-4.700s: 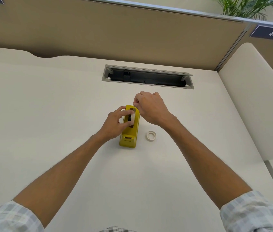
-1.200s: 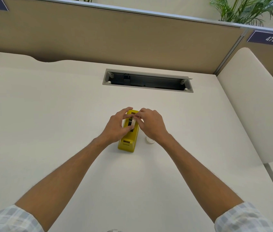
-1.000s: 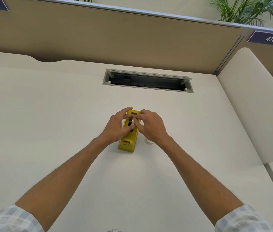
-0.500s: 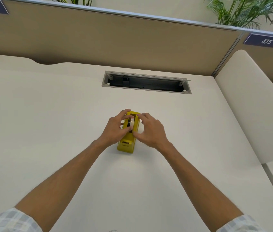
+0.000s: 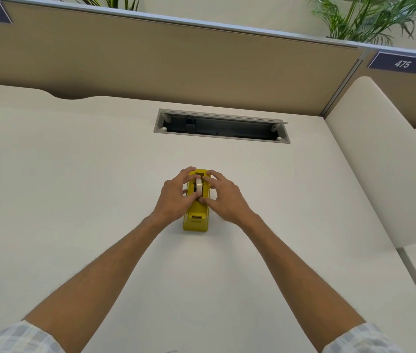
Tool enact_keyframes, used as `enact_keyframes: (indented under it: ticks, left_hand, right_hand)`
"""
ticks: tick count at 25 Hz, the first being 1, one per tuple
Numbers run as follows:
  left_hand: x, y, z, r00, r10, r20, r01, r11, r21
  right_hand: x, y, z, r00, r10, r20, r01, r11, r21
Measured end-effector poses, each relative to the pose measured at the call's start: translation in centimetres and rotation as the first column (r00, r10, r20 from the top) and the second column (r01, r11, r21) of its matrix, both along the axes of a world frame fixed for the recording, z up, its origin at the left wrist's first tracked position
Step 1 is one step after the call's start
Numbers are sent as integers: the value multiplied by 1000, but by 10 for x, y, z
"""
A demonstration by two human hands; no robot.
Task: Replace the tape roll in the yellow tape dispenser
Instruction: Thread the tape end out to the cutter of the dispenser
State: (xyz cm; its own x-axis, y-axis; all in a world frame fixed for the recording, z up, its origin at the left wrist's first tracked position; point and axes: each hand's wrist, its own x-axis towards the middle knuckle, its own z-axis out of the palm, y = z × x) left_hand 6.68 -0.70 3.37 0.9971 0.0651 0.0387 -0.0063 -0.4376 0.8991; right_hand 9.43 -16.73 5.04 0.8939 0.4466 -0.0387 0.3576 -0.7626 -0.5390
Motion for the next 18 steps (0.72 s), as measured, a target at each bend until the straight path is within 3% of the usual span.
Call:
enact_keyframes:
  ticks: [9, 18]
  left_hand:
    - [0, 2, -5, 998, -31, 50, 25, 993, 115]
    - [-1, 6, -1, 997, -78, 19, 76, 992, 106]
  right_hand:
    - [2, 1, 0, 998, -34, 57, 35, 999, -29]
    - [12, 3, 3, 997, 69, 42, -63, 989, -138]
